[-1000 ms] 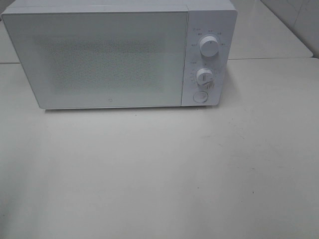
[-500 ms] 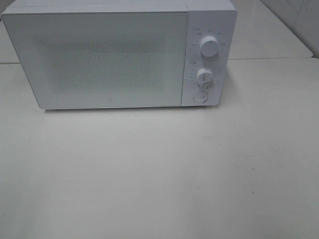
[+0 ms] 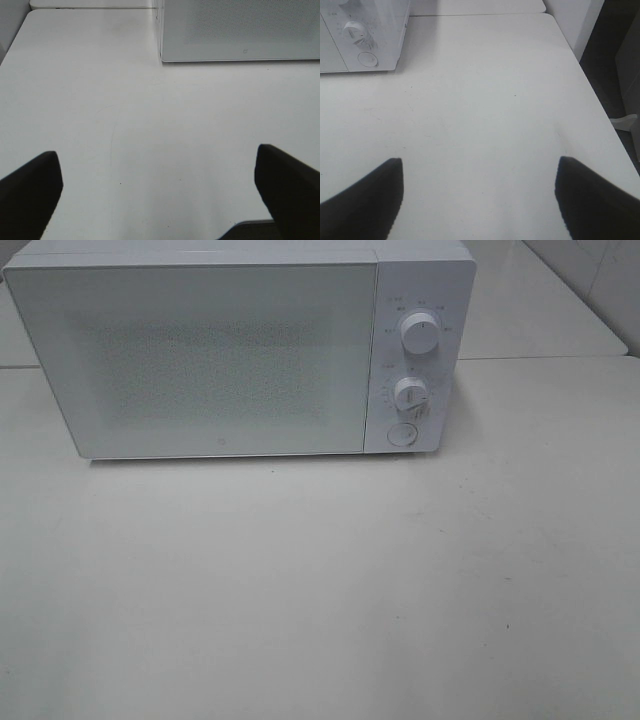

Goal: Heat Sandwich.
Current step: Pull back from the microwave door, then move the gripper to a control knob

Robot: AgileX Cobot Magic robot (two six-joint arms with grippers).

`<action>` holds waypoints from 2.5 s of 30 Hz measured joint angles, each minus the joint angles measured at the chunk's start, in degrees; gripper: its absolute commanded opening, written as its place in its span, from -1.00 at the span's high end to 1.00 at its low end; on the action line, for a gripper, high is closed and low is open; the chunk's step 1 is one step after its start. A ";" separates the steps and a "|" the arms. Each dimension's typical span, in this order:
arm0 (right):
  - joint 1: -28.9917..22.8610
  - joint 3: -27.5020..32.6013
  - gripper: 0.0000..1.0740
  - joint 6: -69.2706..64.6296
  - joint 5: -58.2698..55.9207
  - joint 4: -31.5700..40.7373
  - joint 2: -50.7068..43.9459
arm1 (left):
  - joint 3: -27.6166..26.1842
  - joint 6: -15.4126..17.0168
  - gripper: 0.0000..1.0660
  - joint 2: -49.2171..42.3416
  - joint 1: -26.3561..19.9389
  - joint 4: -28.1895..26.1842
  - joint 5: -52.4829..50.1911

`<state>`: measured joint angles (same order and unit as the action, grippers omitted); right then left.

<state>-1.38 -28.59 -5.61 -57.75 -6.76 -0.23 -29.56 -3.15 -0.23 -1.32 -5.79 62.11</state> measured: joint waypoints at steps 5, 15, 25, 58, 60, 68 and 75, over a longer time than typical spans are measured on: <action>0.00 0.00 -0.41 0.00 0.00 0.00 0.00 | 0.00 0.00 -0.83 0.00 0.00 0.00 0.00; 0.00 0.00 -0.41 0.00 0.00 0.00 0.00 | 0.00 0.00 -0.83 0.00 0.00 0.00 0.00; 0.00 0.00 -0.41 0.00 0.00 0.00 0.00 | 0.00 0.00 -0.83 0.00 0.00 0.00 0.00; 0.00 -1.03 -0.41 -0.40 12.43 -0.06 6.42 | 0.00 0.00 -0.83 0.00 0.00 0.00 0.00; 0.00 -0.97 -0.41 -0.40 15.36 -0.06 9.17 | 0.00 0.00 -0.83 0.00 0.00 0.00 0.00; 0.00 0.17 -0.41 -0.40 27.56 -0.06 19.71 | 0.00 0.00 -0.83 0.00 0.00 0.00 0.00; 0.00 0.86 -0.41 -0.40 38.90 -0.06 29.68 | 0.00 0.00 -0.83 0.00 0.00 0.00 0.00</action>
<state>-1.38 -27.73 -6.02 -18.85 -6.82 29.45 -29.56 -3.15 -0.23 -1.32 -5.79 62.11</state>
